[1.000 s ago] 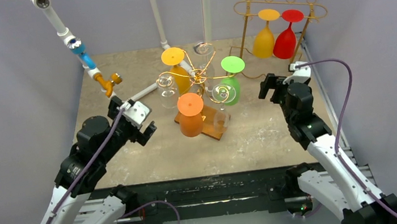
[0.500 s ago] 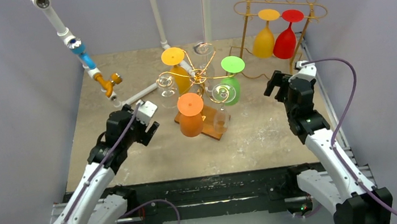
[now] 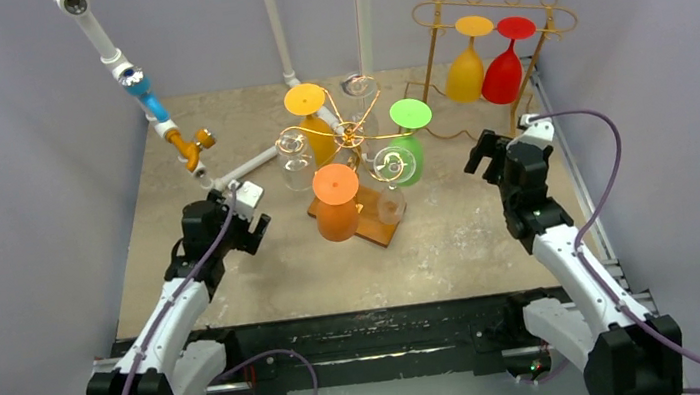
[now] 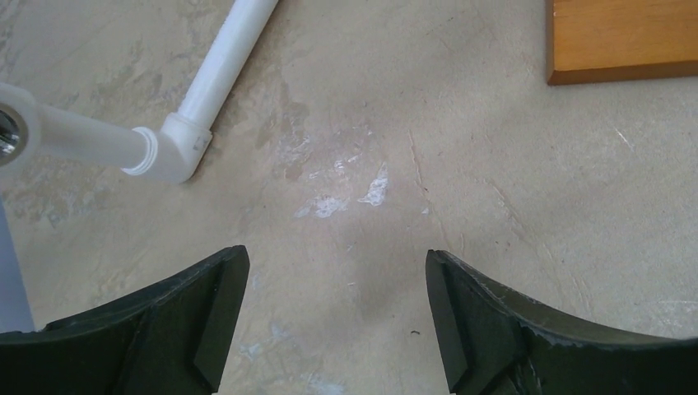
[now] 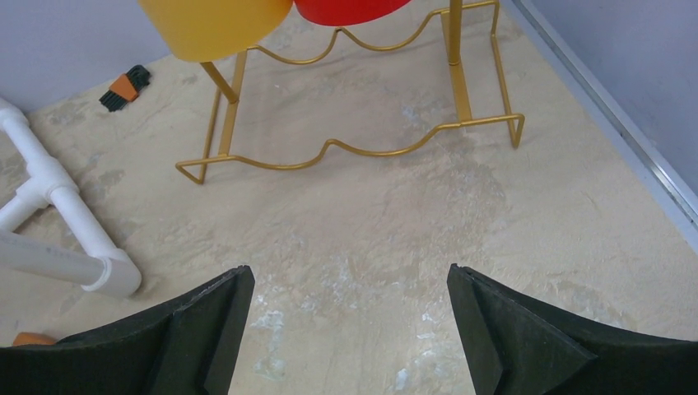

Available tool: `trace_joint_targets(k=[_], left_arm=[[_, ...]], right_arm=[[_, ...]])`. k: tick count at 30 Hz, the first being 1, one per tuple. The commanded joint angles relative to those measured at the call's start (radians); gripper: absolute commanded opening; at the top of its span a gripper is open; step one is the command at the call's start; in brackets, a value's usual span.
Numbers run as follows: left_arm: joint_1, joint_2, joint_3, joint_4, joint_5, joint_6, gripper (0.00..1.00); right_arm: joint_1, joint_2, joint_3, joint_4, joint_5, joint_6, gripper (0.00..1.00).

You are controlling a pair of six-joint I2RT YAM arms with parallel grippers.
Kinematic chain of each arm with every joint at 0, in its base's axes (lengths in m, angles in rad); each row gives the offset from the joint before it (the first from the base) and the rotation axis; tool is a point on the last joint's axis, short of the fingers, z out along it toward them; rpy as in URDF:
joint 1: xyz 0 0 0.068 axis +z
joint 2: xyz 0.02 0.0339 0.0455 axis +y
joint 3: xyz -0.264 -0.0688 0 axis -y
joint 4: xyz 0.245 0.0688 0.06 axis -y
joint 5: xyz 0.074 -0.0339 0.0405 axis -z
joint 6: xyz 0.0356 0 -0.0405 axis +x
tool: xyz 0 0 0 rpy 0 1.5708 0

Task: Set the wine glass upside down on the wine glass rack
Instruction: Reset both arms

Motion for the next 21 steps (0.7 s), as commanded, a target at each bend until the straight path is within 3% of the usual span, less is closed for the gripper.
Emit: trace_joint_targets(k=[1,6,16,21], left_arm=[[0.021,-0.001,-0.083,0.276,0.05,-0.107,0.84],[0.076,0.019,-0.18,0.504,0.067,-0.261,0.88],[0.206,0.312,-0.214,0.864,0.115,-0.402,0.96],[0.217,0.453,-0.288,1.257,0.136,-0.545,0.99]], right_arm=[[-0.007,-0.036,-0.08,0.198,0.075,-0.052,0.99],[-0.015,-0.073,-0.24,0.489,0.169,-0.118,0.99],[-0.046,0.169,-0.367,0.902,0.177,-0.127,0.99],[-0.06,0.29,-0.364,1.033,0.151,-0.168,0.99]])
